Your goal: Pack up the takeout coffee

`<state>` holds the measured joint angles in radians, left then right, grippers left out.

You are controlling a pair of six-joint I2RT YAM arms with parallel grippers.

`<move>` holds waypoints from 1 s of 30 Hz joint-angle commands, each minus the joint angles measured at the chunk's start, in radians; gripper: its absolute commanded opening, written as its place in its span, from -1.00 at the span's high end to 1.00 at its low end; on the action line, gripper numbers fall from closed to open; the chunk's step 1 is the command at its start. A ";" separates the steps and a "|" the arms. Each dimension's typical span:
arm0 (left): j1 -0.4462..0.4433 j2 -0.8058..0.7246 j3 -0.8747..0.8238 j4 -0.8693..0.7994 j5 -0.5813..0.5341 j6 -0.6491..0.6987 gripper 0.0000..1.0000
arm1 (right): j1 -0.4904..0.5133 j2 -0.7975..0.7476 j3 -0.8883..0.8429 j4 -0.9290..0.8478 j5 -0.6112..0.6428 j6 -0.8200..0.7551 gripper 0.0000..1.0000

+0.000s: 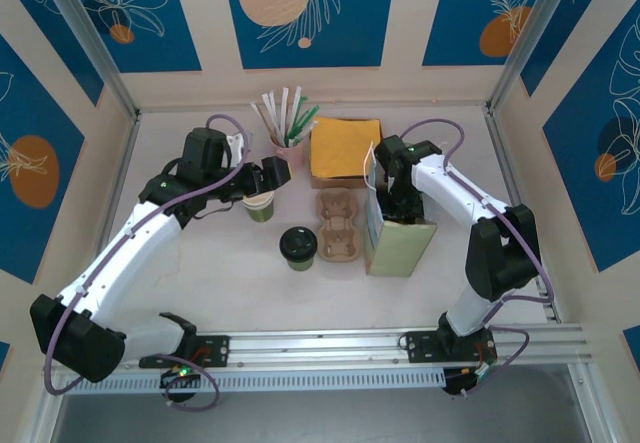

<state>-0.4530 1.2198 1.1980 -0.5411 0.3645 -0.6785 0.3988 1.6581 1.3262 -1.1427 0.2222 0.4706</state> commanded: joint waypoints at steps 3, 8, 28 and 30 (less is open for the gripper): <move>-0.008 -0.025 0.017 -0.011 -0.009 0.007 -1.00 | 0.013 0.025 -0.026 -0.014 -0.031 0.017 0.28; -0.008 -0.030 0.013 -0.011 -0.010 0.003 -1.00 | 0.020 0.030 -0.036 -0.009 -0.026 0.019 0.28; -0.008 -0.031 0.003 -0.010 -0.009 0.005 -1.00 | 0.035 0.058 -0.064 0.015 -0.026 0.031 0.28; -0.008 -0.031 0.003 -0.008 -0.009 0.006 -1.00 | 0.035 0.058 -0.065 0.014 -0.024 0.031 0.28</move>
<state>-0.4530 1.2022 1.1980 -0.5407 0.3641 -0.6785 0.4232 1.6936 1.2907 -1.0885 0.2207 0.4835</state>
